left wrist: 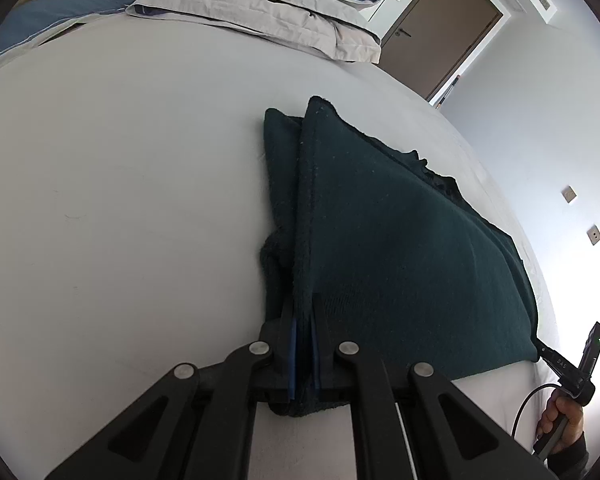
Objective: Fold small clothes
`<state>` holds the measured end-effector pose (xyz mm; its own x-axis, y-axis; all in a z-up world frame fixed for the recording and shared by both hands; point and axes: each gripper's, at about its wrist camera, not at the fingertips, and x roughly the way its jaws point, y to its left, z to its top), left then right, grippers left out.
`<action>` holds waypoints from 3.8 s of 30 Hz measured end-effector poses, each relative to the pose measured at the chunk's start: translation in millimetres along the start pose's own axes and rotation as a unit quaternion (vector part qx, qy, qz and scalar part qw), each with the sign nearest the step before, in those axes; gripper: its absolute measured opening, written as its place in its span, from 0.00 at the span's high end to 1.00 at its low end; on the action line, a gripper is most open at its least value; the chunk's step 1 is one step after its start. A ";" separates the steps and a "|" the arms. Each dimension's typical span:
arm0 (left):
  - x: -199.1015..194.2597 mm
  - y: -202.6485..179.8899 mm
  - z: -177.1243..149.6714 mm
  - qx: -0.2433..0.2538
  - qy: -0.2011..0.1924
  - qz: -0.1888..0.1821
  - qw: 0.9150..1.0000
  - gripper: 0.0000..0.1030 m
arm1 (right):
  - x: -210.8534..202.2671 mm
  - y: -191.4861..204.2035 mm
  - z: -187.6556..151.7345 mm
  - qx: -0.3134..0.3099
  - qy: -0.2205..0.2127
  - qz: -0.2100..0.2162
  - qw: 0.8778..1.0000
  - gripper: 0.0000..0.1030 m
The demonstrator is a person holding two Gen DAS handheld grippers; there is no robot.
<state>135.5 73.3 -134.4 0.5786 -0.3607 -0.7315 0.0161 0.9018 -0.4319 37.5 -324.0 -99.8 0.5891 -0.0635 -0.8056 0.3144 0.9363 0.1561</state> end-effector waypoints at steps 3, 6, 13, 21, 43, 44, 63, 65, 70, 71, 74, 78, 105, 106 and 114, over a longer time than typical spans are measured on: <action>-0.8 1.0 -1.3 -0.001 -0.003 -0.001 1.000 0.93 | 0.2 -1.1 0.2 0.002 -0.001 0.004 1.000 0.95; -2.2 2.4 -1.4 -0.007 -0.006 -0.001 1.000 0.91 | -0.1 -1.1 0.3 0.003 -0.002 0.002 1.000 0.95; -27.2 -6.1 1.2 0.000 -0.019 0.013 1.000 0.77 | -19.3 -9.0 -1.1 0.031 0.000 -0.005 0.999 0.67; -53.6 -35.3 31.0 0.052 -0.078 0.039 0.995 0.68 | -65.1 13.9 36.2 0.037 -0.055 0.059 0.996 0.64; 73.0 -48.4 99.8 0.090 -0.045 0.046 0.994 0.56 | 146.6 38.3 137.7 0.184 0.028 0.214 0.959 0.95; 73.7 -46.3 100.0 0.087 -0.048 0.040 0.994 0.55 | 143.3 25.4 136.4 0.193 0.017 0.208 0.959 0.96; 76.2 -47.7 90.4 0.105 -0.064 0.043 0.991 0.45 | -10.2 -18.2 42.1 0.124 -0.067 0.042 0.989 0.55; 75.9 -47.0 90.3 0.102 -0.065 0.040 0.992 0.45 | -12.8 -3.8 31.3 0.078 -0.049 0.028 0.995 0.56; 74.5 -46.5 90.1 0.097 -0.064 0.039 0.992 0.45 | -16.5 6.5 -2.8 0.025 -0.019 -0.013 0.999 0.79; 73.9 -46.8 90.2 0.096 -0.063 0.041 0.993 0.45 | -19.2 8.3 -5.7 0.016 -0.023 -0.020 0.999 0.87; 70.0 -50.5 90.8 0.096 -0.051 0.054 0.993 0.45 | -30.3 2.7 -11.3 0.012 -0.027 -0.022 0.999 0.95; 62.3 -57.8 86.3 0.096 -0.028 0.078 0.992 0.45 | -44.3 -13.8 -15.1 0.032 -0.017 -0.013 0.999 0.96; 67.7 -55.8 68.5 0.145 -0.037 0.079 0.986 0.40 | 12.2 144.3 24.8 -0.003 0.064 0.269 0.961 0.48; 67.7 -54.9 68.7 0.143 -0.037 0.076 0.986 0.40 | 30.0 151.7 20.9 0.003 0.092 0.291 0.952 0.48; 59.3 -45.5 70.8 0.127 -0.034 0.050 0.990 0.41 | 64.9 84.0 -0.4 0.123 0.080 0.328 0.933 0.75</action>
<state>226.7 27.8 -120.7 0.6409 -0.2575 -0.7231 0.1552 0.9661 -0.2064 101.8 -249.4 -139.2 0.6024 0.5659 -0.5629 0.0982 0.6474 0.7558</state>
